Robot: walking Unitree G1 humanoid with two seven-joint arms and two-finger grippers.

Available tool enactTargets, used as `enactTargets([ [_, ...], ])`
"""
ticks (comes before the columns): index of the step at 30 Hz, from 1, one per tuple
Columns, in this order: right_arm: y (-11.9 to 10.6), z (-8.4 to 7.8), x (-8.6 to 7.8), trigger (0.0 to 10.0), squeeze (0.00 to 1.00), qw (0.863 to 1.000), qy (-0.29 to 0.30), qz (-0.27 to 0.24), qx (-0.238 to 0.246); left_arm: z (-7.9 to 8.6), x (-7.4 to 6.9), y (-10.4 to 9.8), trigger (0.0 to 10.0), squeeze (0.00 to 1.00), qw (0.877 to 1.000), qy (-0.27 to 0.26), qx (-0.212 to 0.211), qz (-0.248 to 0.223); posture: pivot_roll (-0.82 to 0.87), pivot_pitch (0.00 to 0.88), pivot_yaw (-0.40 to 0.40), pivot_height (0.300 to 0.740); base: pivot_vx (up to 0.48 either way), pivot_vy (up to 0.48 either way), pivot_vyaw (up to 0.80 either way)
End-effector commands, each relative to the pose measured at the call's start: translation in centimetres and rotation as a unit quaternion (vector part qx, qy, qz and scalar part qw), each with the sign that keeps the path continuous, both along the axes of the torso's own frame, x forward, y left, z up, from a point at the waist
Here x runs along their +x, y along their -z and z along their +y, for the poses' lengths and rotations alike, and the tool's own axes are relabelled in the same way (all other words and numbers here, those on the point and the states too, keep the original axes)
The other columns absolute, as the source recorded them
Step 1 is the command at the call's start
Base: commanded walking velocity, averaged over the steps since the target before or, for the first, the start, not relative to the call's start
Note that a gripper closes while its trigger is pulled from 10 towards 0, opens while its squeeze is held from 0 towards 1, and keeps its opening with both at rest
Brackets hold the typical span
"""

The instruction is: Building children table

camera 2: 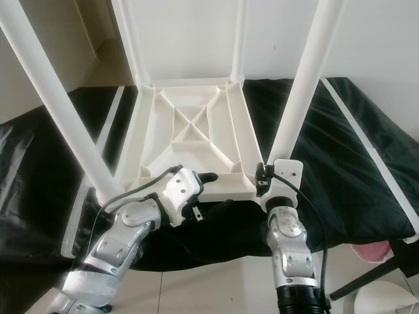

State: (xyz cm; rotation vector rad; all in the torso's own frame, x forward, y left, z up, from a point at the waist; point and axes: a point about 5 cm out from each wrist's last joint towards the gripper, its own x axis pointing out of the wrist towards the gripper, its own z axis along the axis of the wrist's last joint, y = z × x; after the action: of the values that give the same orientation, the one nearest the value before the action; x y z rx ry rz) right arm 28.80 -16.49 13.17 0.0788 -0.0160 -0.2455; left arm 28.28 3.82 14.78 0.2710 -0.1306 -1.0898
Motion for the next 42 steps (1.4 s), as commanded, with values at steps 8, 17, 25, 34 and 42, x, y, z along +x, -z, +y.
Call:
enactTargets([
  [8, 2.1, -0.3, -0.9, 10.0, 0.0, 0.996, 0.061, 0.057, 0.037, -0.1, 0.0, 0.0, 10.0, 0.0, 1.0, -0.012, -0.001, -0.004, -0.09, 0.035, 0.02, 0.74, 0.0, 0.0, 0.0],
  [17, 1.8, 0.1, -1.0, 10.0, 0.0, 0.995, 0.065, 0.061, 0.036, -0.2, 0.1, -0.1, 10.0, 0.0, 1.0, -0.012, -0.003, -0.003, -0.1, 0.031, 0.017, 0.74, 0.0, 0.0, 0.0],
  [25, 1.5, 0.2, -0.9, 10.0, 0.0, 0.996, 0.053, 0.056, 0.036, -0.1, 0.1, -0.1, 10.0, 0.0, 1.0, -0.013, -0.003, -0.004, -0.09, 0.031, 0.016, 0.74, 0.0, 0.0, 0.0],
  [34, 0.8, 0.5, -0.8, 10.0, 1.0, 0.998, 0.02, 0.035, 0.042, -0.1, 0.1, -0.1, 10.0, 0.0, 1.0, -0.014, -0.003, -0.005, -0.1, 0.03, 0.017, 0.74, 0.0, 0.0, 0.0],
  [42, -0.2, -0.6, -0.9, 10.0, 1.0, 0.999, -0.044, -0.015, 0.029, 0.0, 0.2, -0.2, 10.0, 0.0, 1.0, -0.013, -0.002, -0.005, -0.1, 0.029, 0.021, 0.74, 0.0, 0.0, 0.0],
])
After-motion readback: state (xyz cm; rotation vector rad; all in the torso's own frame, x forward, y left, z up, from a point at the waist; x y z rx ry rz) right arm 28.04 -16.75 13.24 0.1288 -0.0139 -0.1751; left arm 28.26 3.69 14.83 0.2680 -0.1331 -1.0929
